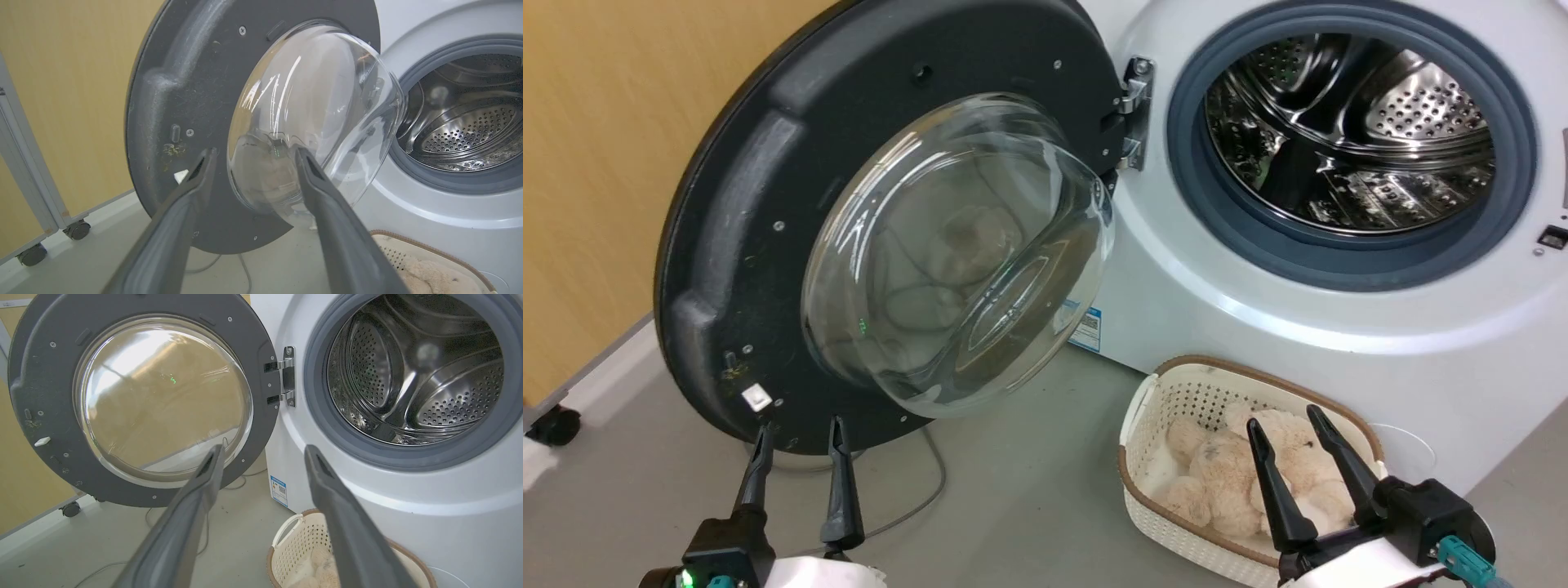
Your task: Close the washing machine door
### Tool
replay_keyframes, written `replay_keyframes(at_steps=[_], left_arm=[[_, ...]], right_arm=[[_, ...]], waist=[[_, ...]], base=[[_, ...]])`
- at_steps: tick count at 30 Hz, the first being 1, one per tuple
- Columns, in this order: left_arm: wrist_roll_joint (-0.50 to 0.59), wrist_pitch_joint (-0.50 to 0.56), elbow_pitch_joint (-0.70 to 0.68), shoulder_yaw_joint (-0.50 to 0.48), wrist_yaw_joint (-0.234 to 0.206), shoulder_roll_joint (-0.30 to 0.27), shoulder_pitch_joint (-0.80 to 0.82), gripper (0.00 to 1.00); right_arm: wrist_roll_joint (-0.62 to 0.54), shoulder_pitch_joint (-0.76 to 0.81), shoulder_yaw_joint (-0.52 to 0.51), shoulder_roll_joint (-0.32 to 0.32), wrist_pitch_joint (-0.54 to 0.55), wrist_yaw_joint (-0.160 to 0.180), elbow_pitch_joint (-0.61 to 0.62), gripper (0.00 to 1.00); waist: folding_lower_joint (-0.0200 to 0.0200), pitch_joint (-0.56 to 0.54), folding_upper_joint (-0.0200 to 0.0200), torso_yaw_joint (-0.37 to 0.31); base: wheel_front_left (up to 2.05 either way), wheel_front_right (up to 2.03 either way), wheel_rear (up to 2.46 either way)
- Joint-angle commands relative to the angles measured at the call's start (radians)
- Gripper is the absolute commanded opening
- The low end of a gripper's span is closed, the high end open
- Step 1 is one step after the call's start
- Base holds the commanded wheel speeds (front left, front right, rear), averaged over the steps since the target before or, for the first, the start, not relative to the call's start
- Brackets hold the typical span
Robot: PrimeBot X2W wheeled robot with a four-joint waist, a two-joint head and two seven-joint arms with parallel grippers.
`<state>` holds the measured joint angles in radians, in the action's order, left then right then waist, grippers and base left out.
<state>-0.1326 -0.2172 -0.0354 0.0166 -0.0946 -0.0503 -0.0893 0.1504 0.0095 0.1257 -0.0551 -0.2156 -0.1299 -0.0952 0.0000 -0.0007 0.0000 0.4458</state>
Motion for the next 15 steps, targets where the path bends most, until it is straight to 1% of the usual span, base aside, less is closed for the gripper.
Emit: replay_keyframes(at_steps=[1, 15], left_arm=[[-0.008, -0.009, -0.005, -0.001, -0.006, 0.000, -0.016, 1.00], [-0.039, -0.039, -0.004, -0.001, -0.028, 0.000, -0.029, 1.00]], right_arm=[[0.006, -0.019, 0.004, 0.002, -0.011, -0.001, -0.004, 1.00], [0.026, -0.022, 0.025, -0.002, -0.040, -0.001, -0.019, 1.00]], waist=[[0.0000, 0.000, 0.0000, 0.005], [0.0000, 0.002, 0.0000, 0.065]], base=[[0.00, 0.00, 0.00], [0.00, 0.00, 0.00]])
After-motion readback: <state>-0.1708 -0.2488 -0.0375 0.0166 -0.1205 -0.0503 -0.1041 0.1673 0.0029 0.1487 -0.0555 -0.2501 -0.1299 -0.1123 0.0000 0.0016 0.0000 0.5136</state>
